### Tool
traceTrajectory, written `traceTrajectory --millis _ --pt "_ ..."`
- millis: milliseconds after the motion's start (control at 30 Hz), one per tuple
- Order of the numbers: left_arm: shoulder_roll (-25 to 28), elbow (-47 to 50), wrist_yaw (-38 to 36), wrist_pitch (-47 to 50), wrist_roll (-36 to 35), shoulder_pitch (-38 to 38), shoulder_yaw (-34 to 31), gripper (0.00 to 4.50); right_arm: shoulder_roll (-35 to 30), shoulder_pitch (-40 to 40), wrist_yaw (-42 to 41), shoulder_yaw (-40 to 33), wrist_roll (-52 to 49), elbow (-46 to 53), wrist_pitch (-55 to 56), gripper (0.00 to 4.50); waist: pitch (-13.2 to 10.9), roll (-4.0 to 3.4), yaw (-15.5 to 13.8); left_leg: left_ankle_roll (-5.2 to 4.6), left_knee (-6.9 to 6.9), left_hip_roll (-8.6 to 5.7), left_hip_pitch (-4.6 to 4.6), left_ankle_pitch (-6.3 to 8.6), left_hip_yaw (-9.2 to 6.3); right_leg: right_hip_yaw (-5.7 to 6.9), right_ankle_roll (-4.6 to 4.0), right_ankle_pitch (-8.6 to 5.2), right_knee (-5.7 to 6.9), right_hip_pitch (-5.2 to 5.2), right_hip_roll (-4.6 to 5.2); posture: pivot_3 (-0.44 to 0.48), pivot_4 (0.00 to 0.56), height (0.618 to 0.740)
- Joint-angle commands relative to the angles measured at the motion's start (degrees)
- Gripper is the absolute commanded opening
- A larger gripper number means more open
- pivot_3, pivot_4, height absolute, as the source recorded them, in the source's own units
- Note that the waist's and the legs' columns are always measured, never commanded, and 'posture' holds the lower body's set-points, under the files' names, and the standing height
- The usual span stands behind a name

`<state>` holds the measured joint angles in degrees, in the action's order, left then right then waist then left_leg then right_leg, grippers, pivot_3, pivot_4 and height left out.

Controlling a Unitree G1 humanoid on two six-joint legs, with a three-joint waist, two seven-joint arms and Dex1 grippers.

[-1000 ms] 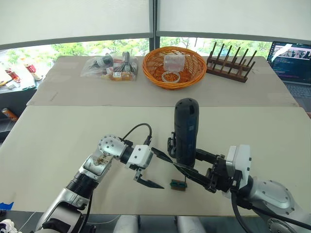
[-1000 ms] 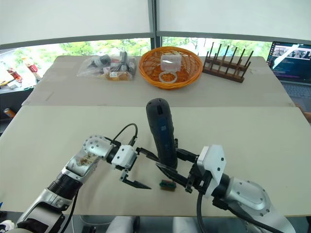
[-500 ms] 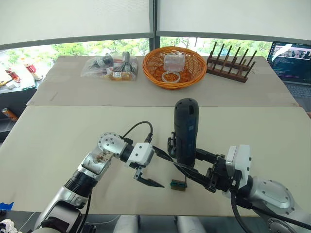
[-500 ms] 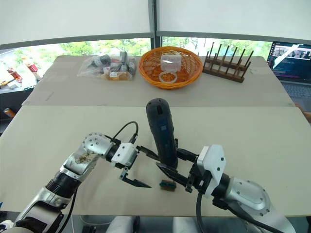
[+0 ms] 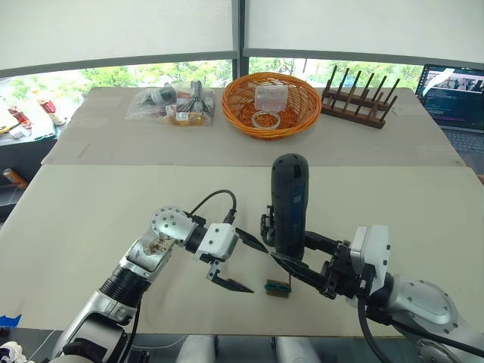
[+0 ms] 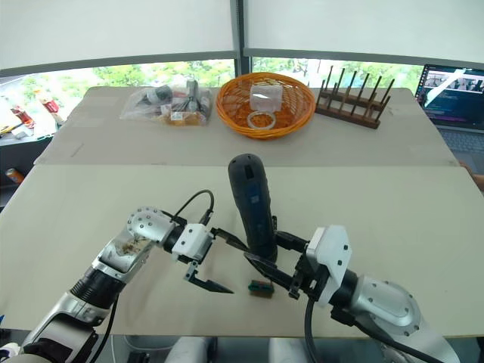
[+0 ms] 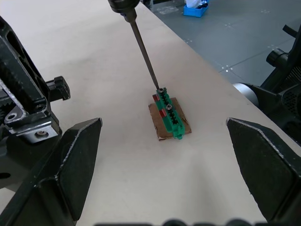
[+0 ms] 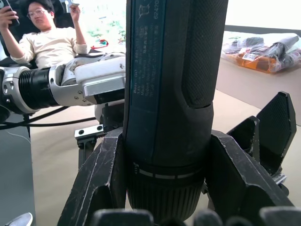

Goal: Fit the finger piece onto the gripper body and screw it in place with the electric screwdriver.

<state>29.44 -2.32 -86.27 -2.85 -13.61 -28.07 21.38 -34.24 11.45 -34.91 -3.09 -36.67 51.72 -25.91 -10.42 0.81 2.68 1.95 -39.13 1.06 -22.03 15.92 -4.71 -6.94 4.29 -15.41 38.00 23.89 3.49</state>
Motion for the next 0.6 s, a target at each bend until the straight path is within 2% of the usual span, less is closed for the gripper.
traceTrajectory --millis 33,600 --pt "0.03 -0.43 -0.35 -1.95 -0.34 0.27 -0.14 4.5 0.19 -0.9 -0.48 -0.91 -0.38 1.92 2.6 1.93 0.0 0.0 -0.01 0.0 0.0 0.0 0.0 0.0 0.0 0.0 0.0 0.0 0.0 0.0 0.0 0.0 0.15 0.74" --pt "-0.48 -6.15 -1.22 -7.89 0.44 0.8 0.22 4.5 0.51 -0.5 -0.05 0.03 -0.9 3.24 2.18 1.93 0.0 0.0 -0.01 0.0 0.0 0.0 0.0 0.0 0.0 0.0 0.0 0.0 0.0 0.0 0.0 0.0 0.15 0.74"
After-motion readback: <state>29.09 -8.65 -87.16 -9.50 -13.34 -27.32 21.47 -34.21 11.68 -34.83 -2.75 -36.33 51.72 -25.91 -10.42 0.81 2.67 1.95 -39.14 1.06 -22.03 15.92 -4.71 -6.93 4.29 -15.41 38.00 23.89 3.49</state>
